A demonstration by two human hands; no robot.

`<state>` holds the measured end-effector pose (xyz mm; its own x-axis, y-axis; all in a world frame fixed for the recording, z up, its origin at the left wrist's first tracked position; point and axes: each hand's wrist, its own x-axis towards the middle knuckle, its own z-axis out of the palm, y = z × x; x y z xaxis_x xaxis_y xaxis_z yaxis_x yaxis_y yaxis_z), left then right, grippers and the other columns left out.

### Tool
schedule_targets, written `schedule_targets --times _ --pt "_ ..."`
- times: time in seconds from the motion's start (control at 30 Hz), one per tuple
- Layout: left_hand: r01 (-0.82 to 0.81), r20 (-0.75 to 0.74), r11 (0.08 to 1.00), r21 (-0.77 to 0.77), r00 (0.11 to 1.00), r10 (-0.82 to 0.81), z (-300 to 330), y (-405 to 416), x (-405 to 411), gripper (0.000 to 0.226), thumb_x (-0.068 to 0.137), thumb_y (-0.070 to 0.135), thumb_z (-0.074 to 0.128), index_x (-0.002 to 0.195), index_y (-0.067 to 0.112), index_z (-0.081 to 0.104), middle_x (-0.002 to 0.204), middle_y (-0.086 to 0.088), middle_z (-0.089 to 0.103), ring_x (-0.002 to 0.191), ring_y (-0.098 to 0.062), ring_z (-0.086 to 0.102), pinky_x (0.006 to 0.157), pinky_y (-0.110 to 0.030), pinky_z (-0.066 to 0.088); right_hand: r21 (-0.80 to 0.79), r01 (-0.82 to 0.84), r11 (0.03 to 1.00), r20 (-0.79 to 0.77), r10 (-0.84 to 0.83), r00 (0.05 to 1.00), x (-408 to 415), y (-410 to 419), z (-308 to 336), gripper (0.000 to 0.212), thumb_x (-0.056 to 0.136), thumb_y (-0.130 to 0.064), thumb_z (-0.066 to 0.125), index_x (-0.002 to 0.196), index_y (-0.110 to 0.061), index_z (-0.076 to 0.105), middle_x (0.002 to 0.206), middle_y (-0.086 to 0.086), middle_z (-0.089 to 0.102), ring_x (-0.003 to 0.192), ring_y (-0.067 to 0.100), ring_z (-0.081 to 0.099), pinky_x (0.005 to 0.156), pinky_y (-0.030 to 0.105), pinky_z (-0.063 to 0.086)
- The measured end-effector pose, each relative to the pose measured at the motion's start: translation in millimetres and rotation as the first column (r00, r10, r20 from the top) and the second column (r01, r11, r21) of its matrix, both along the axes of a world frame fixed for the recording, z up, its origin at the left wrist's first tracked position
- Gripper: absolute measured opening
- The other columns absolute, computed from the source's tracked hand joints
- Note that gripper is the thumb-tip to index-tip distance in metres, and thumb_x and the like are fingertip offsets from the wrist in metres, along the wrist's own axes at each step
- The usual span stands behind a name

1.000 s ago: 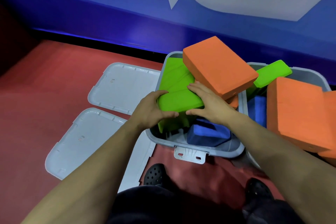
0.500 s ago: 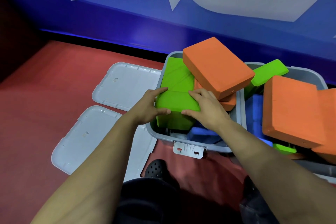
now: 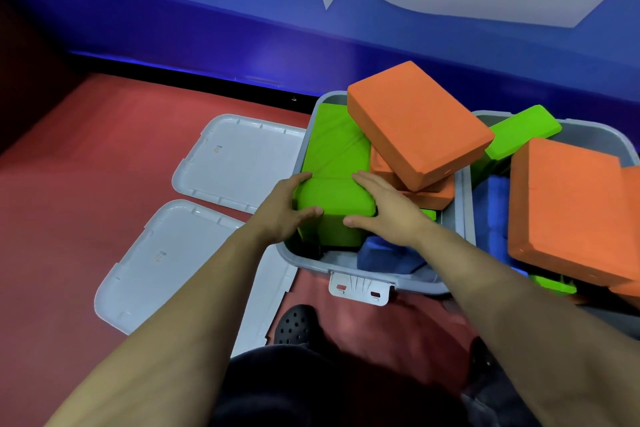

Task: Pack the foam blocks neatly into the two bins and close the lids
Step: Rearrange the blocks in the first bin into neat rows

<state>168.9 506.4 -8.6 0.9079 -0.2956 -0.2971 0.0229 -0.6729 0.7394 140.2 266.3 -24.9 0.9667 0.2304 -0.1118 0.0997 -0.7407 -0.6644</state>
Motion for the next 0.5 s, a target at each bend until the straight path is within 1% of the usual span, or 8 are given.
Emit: schedule_targets --times 0.07,0.13,0.2,0.23,0.3,0.37,0.43,0.5 --pt "0.05 -0.007 0.997 0.059 0.999 -0.05 -0.6 -2.7 6.7 0.078 0.091 0.032 0.075 0.156 0.023 0.033 0.159 -0.011 0.033 0.142 -0.032 0.039 0.113 -0.039 0.036 0.013 -0.008 1.0 -0.076 0.009 0.997 -2.4 -21.4 -6.1 0.097 0.078 -0.043 0.084 0.156 -0.027 0.029 0.157 0.002 0.035 0.143 0.017 0.038 0.118 0.037 0.033" --pt "0.107 0.05 0.979 0.175 0.992 -0.117 3.1 -5.8 15.5 0.081 0.089 0.033 0.078 0.155 0.017 0.035 0.161 -0.013 0.03 0.145 -0.032 0.034 0.117 -0.036 0.03 -0.036 0.028 0.999 -0.152 -0.033 0.988 -8.4 -42.9 -18.5 0.097 0.073 -0.042 0.087 0.152 -0.03 0.031 0.148 0.004 0.046 0.135 0.015 0.047 0.11 0.039 0.042" --pt "0.186 0.134 0.936 0.298 0.963 -0.234 8.1 -13.5 23.8 0.085 0.083 0.037 0.083 0.152 0.012 0.04 0.164 -0.013 0.026 0.15 -0.029 0.027 0.12 -0.033 0.021 -0.187 0.02 0.982 -0.218 -0.061 0.974 -11.8 -58.9 -32.0 0.091 0.072 -0.047 0.087 0.146 -0.022 0.039 0.144 0.004 0.05 0.13 0.017 0.051 0.107 0.04 0.044" --pt "0.228 0.142 0.92 0.32 0.948 -0.284 8.9 -19.1 25.3 0.089 0.08 0.039 0.085 0.151 0.012 0.04 0.165 -0.011 0.027 0.15 -0.028 0.026 0.12 -0.033 0.021 -0.275 -0.013 0.961 -0.25 -0.059 0.966 -12.0 -63.7 -37.8 0.087 0.072 -0.05 0.085 0.142 -0.02 0.043 0.142 0.003 0.051 0.129 0.019 0.051 0.107 0.039 0.043" --pt "0.295 0.119 0.891 0.346 0.928 -0.354 6.1 -30.5 23.4 0.097 0.077 0.048 0.085 0.155 0.018 0.035 0.162 -0.008 0.033 0.148 -0.028 0.028 0.119 -0.036 0.024 -0.381 -0.087 0.92 -0.297 -0.032 0.954 -10.2 -67.4 -48.0 0.085 0.073 -0.054 0.083 0.142 -0.02 0.046 0.141 0.001 0.051 0.129 0.023 0.05 0.107 0.037 0.041" --pt "0.321 0.13 0.869 0.378 0.911 -0.393 -2.2 -36.6 20.0 0.101 0.075 0.055 0.083 0.156 0.023 0.032 0.157 -0.005 0.038 0.145 -0.027 0.027 0.119 -0.04 0.025 -0.426 -0.13 0.895 -0.303 -0.006 0.953 -8.0 -67.8 -59.2 0.092 0.071 -0.058 0.082 0.146 -0.022 0.043 0.143 0.0 0.049 0.129 0.024 0.048 0.107 0.037 0.04" --pt "0.315 0.135 0.886 0.341 0.916 -0.378 -7.9 -35.4 21.4 0.101 0.074 0.056 0.083 0.156 0.025 0.033 0.154 -0.002 0.04 0.143 -0.025 0.026 0.119 -0.042 0.027 -0.489 -0.146 0.86 -0.266 0.012 0.964 -5.7 -66.7 -68.2 0.097 0.068 -0.063 0.08 0.147 -0.024 0.041 0.14 -0.002 0.045 0.126 0.024 0.045 0.106 0.039 0.04" --pt "0.338 0.111 0.886 0.317 0.915 -0.388 -9.6 -33.3 26.0 0.1 0.073 0.057 0.084 0.154 0.026 0.036 0.15 -0.001 0.042 0.14 -0.025 0.028 0.118 -0.046 0.03 -0.547 -0.136 0.826 -0.207 0.024 0.978 -3.7 -65.5 -74.3 0.095 0.065 -0.066 0.08 0.143 -0.024 0.045 0.134 -0.003 0.043 0.121 0.023 0.043 0.103 0.04 0.041"
